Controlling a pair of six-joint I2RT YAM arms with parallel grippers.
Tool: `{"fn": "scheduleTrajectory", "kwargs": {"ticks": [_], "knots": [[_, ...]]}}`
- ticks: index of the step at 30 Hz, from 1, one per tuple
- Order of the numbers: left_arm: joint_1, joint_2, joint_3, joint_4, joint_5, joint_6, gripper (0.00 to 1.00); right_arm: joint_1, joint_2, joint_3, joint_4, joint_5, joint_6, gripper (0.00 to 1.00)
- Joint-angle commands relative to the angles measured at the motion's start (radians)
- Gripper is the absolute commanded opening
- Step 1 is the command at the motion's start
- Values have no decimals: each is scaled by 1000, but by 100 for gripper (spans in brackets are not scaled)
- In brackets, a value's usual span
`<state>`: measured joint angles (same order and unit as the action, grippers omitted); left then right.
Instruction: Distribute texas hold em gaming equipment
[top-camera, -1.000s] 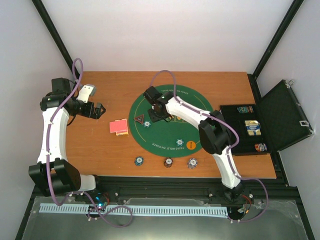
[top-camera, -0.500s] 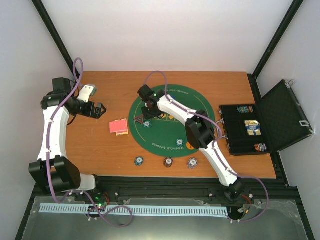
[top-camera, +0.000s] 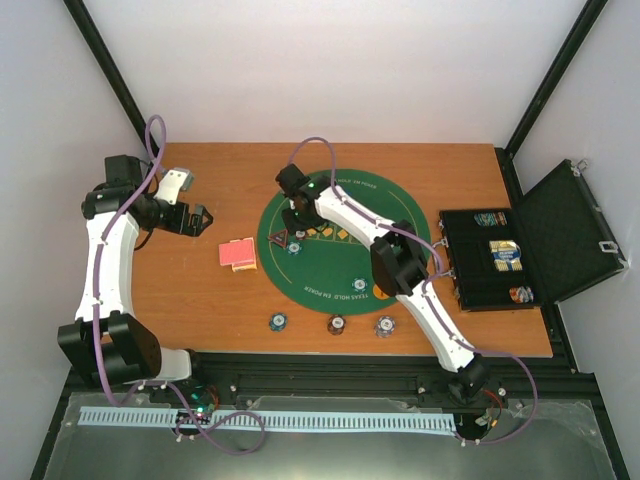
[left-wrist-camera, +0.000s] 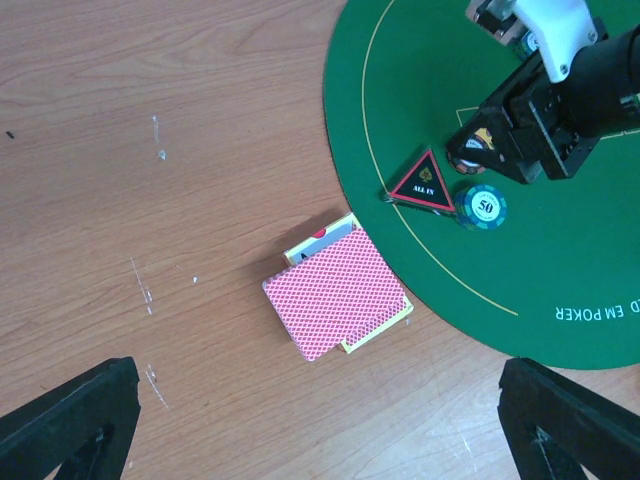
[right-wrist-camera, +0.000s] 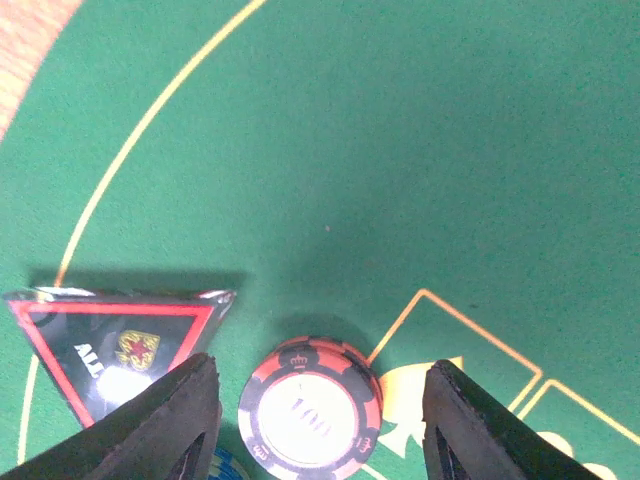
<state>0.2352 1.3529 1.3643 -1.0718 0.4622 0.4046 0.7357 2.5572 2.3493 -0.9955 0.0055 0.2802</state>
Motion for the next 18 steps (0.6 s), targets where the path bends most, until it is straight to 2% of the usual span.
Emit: {"fn": "scheduleTrajectory", "kwargs": {"ticks": [1, 4, 6, 11, 18], "knots": [[8, -2, 39, 5, 5, -14, 100, -13, -42, 54, -43, 14, 0, 57], [8, -10, 42, -2, -1, -7, 100, -12, -109, 26, -66, 32, -2, 57], [8, -15, 43, -5, -5, -8, 100, -5, -185, -54, -61, 47, -1, 58], [8, -23, 38, -17, -7, 0, 100, 64, -471, -458, 64, 106, 21, 67], [7, -21, 32, -24, 5, 10, 100, 222, -850, -1029, 202, 135, 199, 76]]}}
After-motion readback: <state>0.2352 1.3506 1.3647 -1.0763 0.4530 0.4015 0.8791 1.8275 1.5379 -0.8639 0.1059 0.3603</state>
